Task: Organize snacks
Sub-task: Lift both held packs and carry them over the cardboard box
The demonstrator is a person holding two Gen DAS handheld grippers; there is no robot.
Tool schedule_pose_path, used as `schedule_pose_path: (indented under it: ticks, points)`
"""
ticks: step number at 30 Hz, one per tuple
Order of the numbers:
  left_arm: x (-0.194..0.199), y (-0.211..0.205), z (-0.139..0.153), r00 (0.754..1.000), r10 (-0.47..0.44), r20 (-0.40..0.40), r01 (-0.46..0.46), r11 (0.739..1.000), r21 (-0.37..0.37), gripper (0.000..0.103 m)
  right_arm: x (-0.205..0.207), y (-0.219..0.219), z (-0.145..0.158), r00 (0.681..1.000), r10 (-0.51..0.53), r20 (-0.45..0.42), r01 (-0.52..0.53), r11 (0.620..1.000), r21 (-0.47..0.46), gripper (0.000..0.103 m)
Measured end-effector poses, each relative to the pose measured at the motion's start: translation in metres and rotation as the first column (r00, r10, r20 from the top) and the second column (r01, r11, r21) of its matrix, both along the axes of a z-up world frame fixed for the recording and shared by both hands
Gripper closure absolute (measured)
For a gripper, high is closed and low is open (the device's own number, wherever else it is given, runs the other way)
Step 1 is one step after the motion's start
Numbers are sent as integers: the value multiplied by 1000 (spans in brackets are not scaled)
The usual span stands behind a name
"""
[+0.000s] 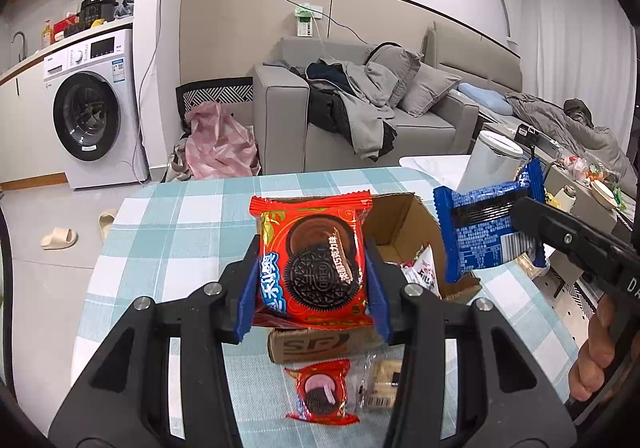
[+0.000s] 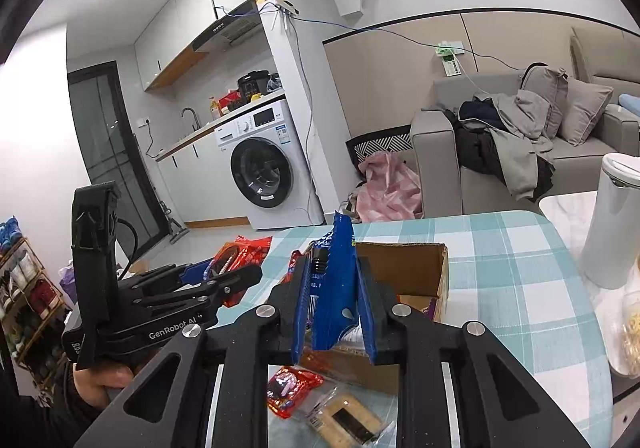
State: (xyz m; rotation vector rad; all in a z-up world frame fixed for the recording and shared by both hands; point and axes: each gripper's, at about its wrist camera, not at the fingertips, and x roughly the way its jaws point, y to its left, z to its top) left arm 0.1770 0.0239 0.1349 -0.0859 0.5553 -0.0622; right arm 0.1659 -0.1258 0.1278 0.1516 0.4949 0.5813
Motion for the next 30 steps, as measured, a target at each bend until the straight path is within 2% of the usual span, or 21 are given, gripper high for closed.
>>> schedule_pose_path:
  ticks: [12, 20, 26, 30]
  points:
    - [49, -8, -19, 1000, -14, -23, 14, 1000, -10, 60, 31, -13, -17, 997, -66, -42, 68, 996, 52, 81]
    - [75, -17, -36, 999, -20, -27, 20, 1000, 10, 60, 53, -23, -35, 992, -89, -91, 99, 989, 111, 81]
    - [94, -23, -53, 999, -26, -44, 27, 999, 24, 60, 72, -20, -50, 984, -110, -137, 128, 983, 128, 81]
    - [108, -28, -66, 998, -31, -60, 34, 999, 41, 60, 79, -14, -56, 984, -109, -137, 126, 985, 118, 81]
